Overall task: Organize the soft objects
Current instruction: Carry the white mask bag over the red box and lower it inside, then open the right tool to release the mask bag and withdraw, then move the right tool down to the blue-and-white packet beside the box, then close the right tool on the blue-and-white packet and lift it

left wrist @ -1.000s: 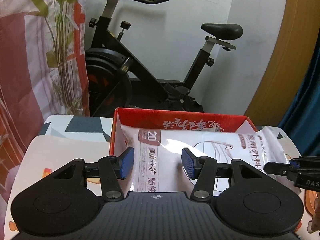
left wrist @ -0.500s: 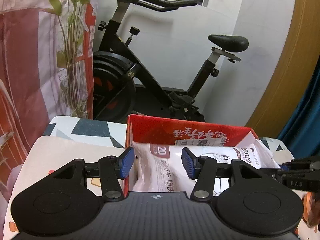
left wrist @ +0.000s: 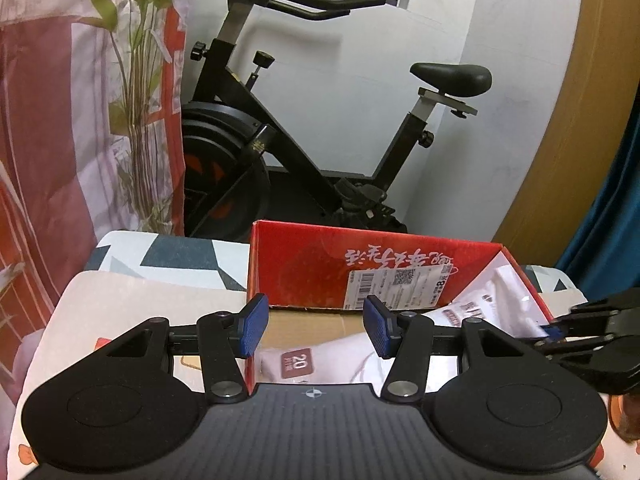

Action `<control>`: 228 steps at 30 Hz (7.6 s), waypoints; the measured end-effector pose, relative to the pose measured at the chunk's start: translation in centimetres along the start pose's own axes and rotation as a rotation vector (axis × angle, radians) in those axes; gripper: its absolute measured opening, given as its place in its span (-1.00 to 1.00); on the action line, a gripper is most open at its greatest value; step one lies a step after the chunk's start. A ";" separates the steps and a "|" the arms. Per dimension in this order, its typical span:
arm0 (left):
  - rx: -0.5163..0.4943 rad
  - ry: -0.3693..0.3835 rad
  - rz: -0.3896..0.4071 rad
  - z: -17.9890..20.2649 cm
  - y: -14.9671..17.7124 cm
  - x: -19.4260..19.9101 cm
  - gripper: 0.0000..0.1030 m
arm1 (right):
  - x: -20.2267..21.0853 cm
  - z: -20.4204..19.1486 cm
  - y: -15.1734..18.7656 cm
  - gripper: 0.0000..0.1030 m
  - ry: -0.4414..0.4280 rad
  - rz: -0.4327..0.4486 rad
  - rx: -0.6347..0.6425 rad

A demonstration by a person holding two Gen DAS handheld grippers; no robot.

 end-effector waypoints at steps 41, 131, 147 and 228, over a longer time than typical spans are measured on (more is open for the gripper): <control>0.009 -0.012 -0.010 -0.8 1.0 -0.3 0.07 | -9.1 0.5 -2.1 -1.00 -0.031 -0.418 0.020; -0.022 -0.092 -0.043 1.6 14.4 7.1 0.94 | 6.5 -3.0 19.3 0.99 -0.002 0.289 -0.353; 0.057 -0.015 -0.102 0.6 17.9 5.9 0.63 | 4.1 -4.3 22.5 0.82 -0.032 0.250 -0.285; 0.027 0.143 -0.067 -2.9 14.2 5.6 -0.22 | 5.6 -12.6 12.8 -0.58 -0.261 0.305 0.017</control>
Point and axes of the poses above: each gripper's, at about its wrist camera, not at the fingertips, and x roughly against the way its jaws point, z to its right, y to its underside, the point moved 1 cm from there along -x, roughly the way its jaws point, and after that the axes turned 14 degrees about -z, right-handed, at the moved point
